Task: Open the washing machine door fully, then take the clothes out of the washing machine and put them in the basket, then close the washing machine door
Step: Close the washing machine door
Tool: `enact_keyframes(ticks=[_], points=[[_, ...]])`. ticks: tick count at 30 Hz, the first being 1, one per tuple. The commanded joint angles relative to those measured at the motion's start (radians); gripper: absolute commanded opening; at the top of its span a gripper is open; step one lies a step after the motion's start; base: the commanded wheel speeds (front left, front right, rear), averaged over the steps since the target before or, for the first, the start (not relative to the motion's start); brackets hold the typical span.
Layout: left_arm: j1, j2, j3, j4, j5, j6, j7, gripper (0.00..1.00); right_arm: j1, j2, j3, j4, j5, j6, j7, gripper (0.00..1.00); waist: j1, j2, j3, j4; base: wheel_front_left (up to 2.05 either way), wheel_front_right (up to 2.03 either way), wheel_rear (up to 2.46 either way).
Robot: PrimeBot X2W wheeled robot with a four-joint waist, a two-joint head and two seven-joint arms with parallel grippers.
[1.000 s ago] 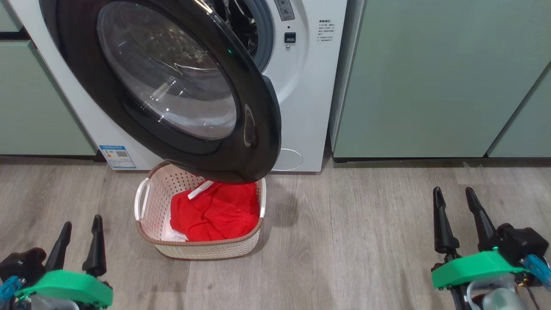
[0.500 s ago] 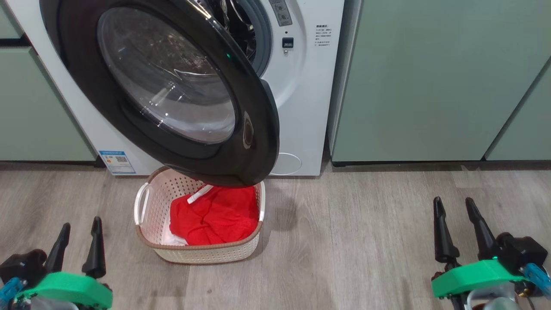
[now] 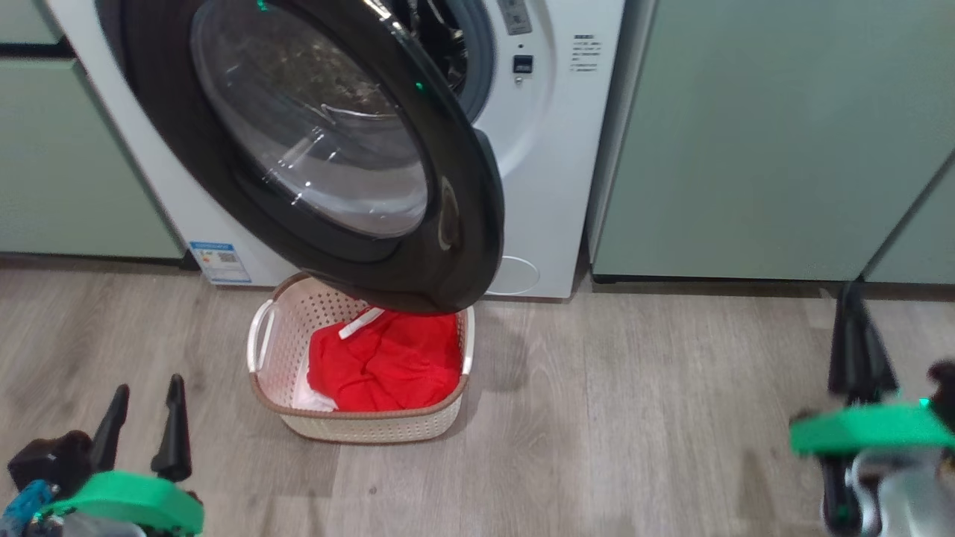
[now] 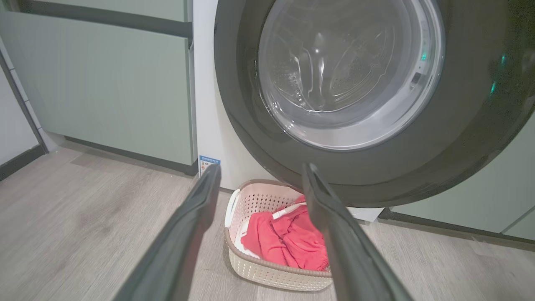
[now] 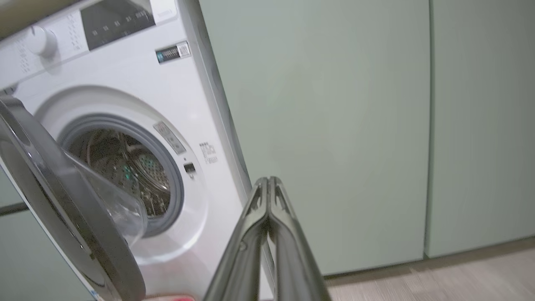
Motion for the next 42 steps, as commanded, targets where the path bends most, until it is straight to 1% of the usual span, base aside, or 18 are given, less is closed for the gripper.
enact_keyframes(ticks=[1,5,9,14,19,20,26,30,34,37,39,42], points=[[-0.041,0.009,0.046,-0.027,0.011,0.001,-0.007,1.0,-0.078,-0.005,0.022,-0.056,0.008,-0.001,-0.006,0.0,0.0,0.0,0.004,0.011,0.0,0.0,0.0],[-0.029,-0.005,0.051,-0.028,0.022,0.001,-0.007,1.0,-0.156,-0.013,0.054,-0.11,0.022,-0.001,-0.006,0.0,0.0,0.0,0.013,0.034,0.0,0.0,0.0],[-0.031,-0.022,0.05,-0.037,0.03,0.001,-0.007,1.0,-0.231,-0.027,0.118,-0.151,0.033,-0.001,-0.006,0.0,0.0,0.0,0.022,0.074,0.0,0.0,0.0],[-0.039,-0.045,0.043,-0.05,0.039,0.001,-0.007,1.0,-0.319,-0.04,0.239,-0.167,0.052,-0.001,-0.006,0.0,0.0,0.0,0.032,0.132,0.0,0.0,0.0],[-0.049,-0.059,0.022,-0.05,0.044,0.001,-0.007,1.0,-0.39,-0.05,0.406,-0.132,0.082,-0.001,-0.006,0.0,0.0,0.0,0.042,0.194,0.0,0.0,0.0],[-0.049,-0.059,0.022,-0.05,0.044,0.001,-0.007,1.0,-0.39,-0.05,0.406,-0.132,0.082,-0.001,-0.006,0.0,0.0,0.0,0.042,0.194,0.0,0.0,0.0],[-0.064,-0.077,-0.009,-0.047,0.046,0.001,-0.007,1.0,-0.446,-0.063,0.615,-0.006,0.115,-0.001,-0.006,0.0,0.0,0.0,0.056,0.26,0.0,0.0,0.0],[-0.08,-0.087,-0.032,-0.044,0.047,0.001,-0.007,1.0,-0.461,-0.063,0.69,0.097,0.137,-0.001,-0.006,0.0,0.0,0.0,0.074,0.292,0.0,0.0,0.0],[-0.1,-0.099,-0.05,-0.047,0.047,0.001,-0.007,1.0,-0.466,-0.061,0.712,0.206,0.157,-0.001,-0.006,0.0,0.0,0.0,0.104,0.311,0.0,0.0,0.0],[-0.111,-0.107,-0.059,-0.049,0.047,0.001,-0.007,1.0,-0.487,-0.058,0.729,0.296,0.173,-0.001,-0.006,0.0,0.0,0.0,0.128,0.311,0.0,0.0,0.0],[-0.119,-0.11,-0.066,-0.049,0.048,0.001,-0.007,1.0,-0.509,-0.054,0.721,0.336,0.177,-0.001,-0.006,0.0,0.0,0.0,0.147,0.306,0.0,0.0,0.0],[-0.131,-0.115,-0.072,-0.051,0.049,0.001,-0.007,1.0,-0.538,-0.043,0.684,0.371,0.172,-0.001,-0.006,0.0,0.0,0.0,0.169,0.297,0.0,0.0,0.0]])
